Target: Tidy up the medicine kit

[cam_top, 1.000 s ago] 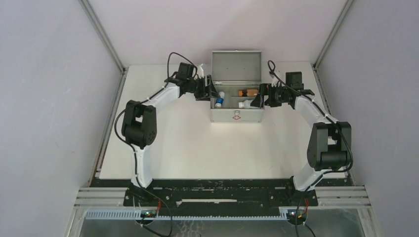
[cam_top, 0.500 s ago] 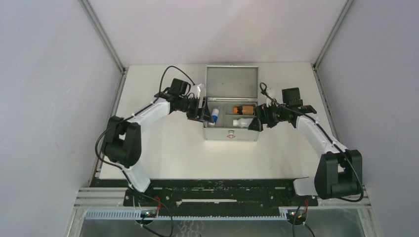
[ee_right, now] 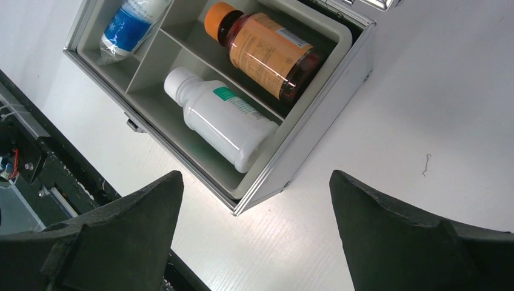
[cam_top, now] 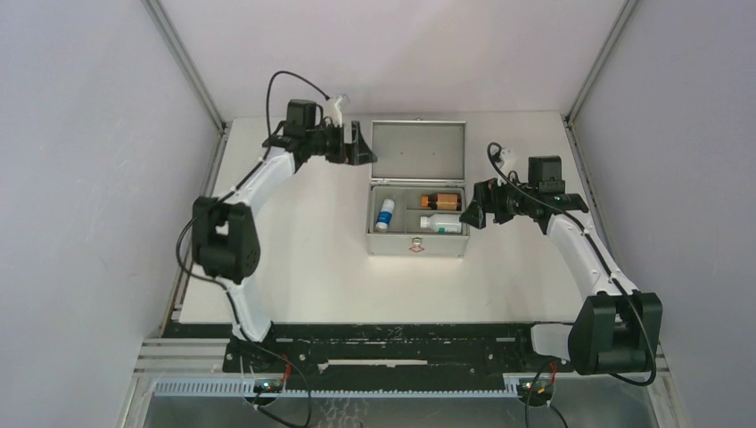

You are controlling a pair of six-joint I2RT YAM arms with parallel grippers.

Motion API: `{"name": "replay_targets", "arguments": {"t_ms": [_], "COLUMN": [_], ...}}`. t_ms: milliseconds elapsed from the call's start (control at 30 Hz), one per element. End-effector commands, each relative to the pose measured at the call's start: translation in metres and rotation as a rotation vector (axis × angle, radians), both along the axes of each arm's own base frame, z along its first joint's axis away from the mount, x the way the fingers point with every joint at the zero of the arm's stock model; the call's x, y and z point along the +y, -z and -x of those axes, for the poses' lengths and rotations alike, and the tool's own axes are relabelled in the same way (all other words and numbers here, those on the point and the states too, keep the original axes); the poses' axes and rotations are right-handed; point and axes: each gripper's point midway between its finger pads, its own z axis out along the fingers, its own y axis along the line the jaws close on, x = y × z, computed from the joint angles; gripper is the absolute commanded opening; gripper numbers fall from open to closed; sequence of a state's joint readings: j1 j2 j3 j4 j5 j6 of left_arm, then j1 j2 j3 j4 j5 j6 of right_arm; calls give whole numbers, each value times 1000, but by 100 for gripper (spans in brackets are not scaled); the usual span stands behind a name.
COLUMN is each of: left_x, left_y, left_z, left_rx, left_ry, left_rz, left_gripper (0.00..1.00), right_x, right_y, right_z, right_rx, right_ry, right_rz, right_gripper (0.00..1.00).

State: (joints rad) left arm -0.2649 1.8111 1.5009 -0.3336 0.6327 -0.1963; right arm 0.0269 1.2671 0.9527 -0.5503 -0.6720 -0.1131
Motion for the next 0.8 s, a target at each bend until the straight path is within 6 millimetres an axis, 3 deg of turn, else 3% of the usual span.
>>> {"name": "replay_targets", "arguments": {"t_ms": [0,167,300,500,767], "left_x": [-26,-38,-51,-63,-51], "left_y": [-19,-17,-24,-66,-110], "left_z": [-47,-78,-79,-40,17], "left_rx": [-55,-67,-66,-121,-244], "left_ry": [38,44,114,316,466], "left_rz": [83,123,198,315,298], "left_gripper": [94,94,92,86,87], "right_x": [-1,-2,-3,-7,-10], "right_y": [-31,-33,-34,-35,-44], "right_z": [-11,-9,-9,-10,-9], "right_rx": [-121,-137,-150,-168,-208], "right_ry": [6,4,0,15,23], "right_rz": [9,17,25,44,63], "right_gripper": [90,90,89,89,89]}}
